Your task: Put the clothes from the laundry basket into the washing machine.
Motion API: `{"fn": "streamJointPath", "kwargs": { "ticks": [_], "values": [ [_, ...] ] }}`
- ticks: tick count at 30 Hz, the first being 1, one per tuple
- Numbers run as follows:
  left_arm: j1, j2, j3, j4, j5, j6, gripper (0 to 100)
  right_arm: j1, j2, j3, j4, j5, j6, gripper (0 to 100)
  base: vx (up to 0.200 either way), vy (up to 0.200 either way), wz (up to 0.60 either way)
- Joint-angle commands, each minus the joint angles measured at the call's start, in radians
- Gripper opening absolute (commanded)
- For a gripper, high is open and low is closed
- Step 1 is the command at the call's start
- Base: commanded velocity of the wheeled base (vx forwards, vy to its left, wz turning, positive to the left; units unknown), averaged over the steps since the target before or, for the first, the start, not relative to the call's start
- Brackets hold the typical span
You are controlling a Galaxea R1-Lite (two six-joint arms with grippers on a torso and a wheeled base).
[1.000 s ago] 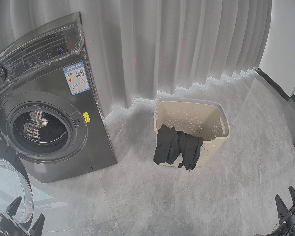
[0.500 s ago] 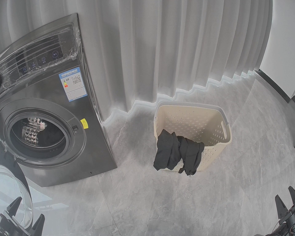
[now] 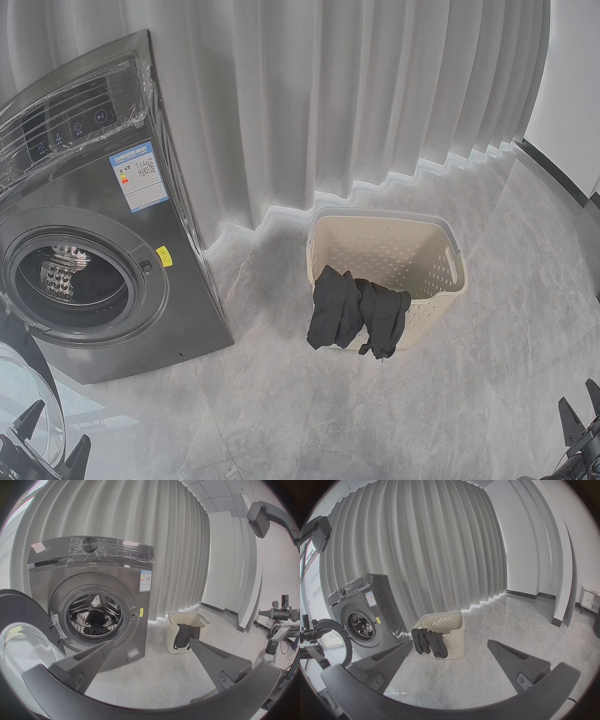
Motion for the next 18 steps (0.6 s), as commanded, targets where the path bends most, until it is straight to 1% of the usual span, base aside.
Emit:
{"fn": "streamJointPath", "kwargs": {
  "ticks": [1,5,11,18],
  "values": [
    [0.0,0.003,0.018,0.0,0.0,-0.001,100,0.0,0.002,0.018,0.0,0.001,0.0,100,0.0,0.0,0.0],
    [0.0,0.003,0.018,0.0,0.0,-0.001,100,0.0,0.002,0.018,0.0,0.003,0.0,100,0.0,0.0,0.0],
    [0.0,0.003,0.018,0.0,0.0,-0.003,100,0.0,0.002,0.018,0.0,0.006,-0.002,100,0.0,0.0,-0.6],
    [0.0,0.003,0.018,0.0,0.0,-0.003,100,0.0,0.002,0.018,0.0,0.004,0.0,100,0.0,0.0,0.0]
  ]
}}
